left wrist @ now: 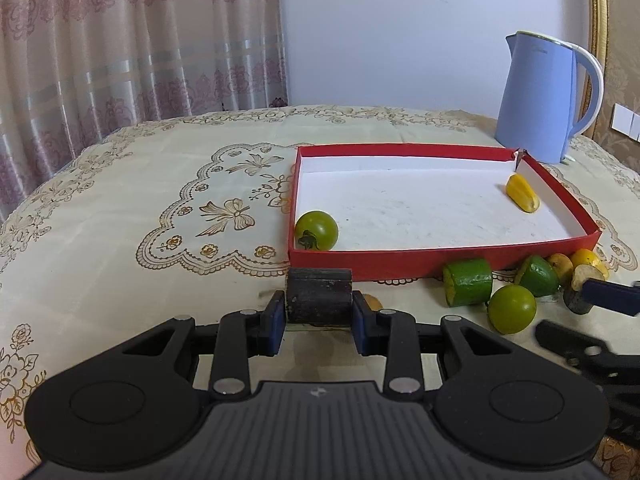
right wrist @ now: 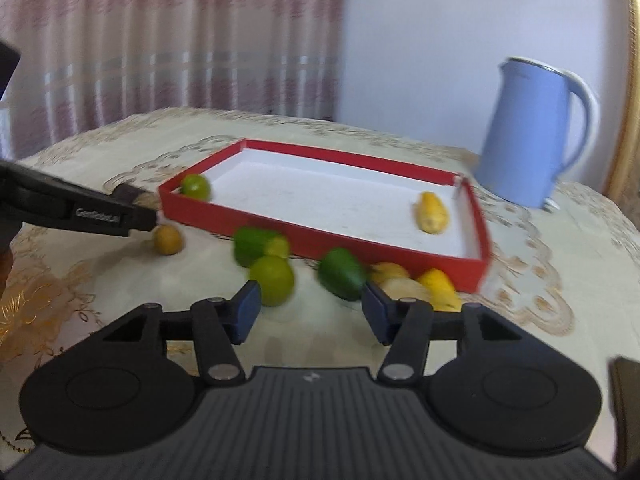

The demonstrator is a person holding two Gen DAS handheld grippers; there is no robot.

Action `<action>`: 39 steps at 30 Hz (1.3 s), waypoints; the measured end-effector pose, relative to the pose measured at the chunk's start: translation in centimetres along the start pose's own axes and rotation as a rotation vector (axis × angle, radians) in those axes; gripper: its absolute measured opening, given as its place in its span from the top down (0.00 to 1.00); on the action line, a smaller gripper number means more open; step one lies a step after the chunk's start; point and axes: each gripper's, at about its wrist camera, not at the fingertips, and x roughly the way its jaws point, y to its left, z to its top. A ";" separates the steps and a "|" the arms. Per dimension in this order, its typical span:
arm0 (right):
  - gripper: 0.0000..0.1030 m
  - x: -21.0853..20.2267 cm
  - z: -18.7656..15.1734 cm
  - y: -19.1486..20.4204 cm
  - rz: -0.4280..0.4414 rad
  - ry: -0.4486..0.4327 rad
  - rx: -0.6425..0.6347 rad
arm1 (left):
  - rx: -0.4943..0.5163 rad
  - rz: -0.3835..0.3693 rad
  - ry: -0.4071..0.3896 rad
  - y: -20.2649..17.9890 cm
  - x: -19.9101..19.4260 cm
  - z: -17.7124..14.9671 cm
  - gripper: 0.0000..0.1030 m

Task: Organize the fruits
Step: 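Grasp the dark log piece with the left tool while the right tool grasps the green lime, then lift the dark log piece over the tray with the left tool while the right tool lifts the lime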

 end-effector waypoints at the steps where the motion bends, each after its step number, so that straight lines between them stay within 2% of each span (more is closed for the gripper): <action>1: 0.48 0.3 0.1 0.3 0.008 0.004 -0.007 | 0.001 0.000 -0.001 0.0 0.0 0.0 0.69; 5: 0.51 1.4 0.7 1.2 0.039 0.015 -0.037 | 0.010 0.010 -0.015 0.2 -0.3 0.1 0.69; 8: 0.61 2.1 0.9 1.3 0.072 0.037 -0.037 | 0.008 0.010 -0.016 0.4 -0.3 0.2 0.69; 12: 0.62 3.1 1.2 1.3 0.050 0.043 -0.045 | 0.013 0.010 -0.012 0.5 -0.3 0.1 0.69; 15: 0.69 3.6 1.2 1.1 0.029 0.052 -0.049 | 0.016 0.010 -0.010 0.5 -0.2 0.1 0.69; 19: 0.68 4.1 1.2 0.9 0.030 0.056 -0.042 | 0.021 0.010 -0.005 0.2 0.0 -0.1 0.69; 27: 0.68 4.4 1.1 1.7 -0.012 0.062 -0.106 | 0.028 0.020 -0.001 0.2 0.1 -0.1 0.69; 39: 0.68 -0.2 0.1 -0.4 0.001 0.008 -0.009 | 0.047 0.036 -0.015 -0.1 -0.3 0.4 0.69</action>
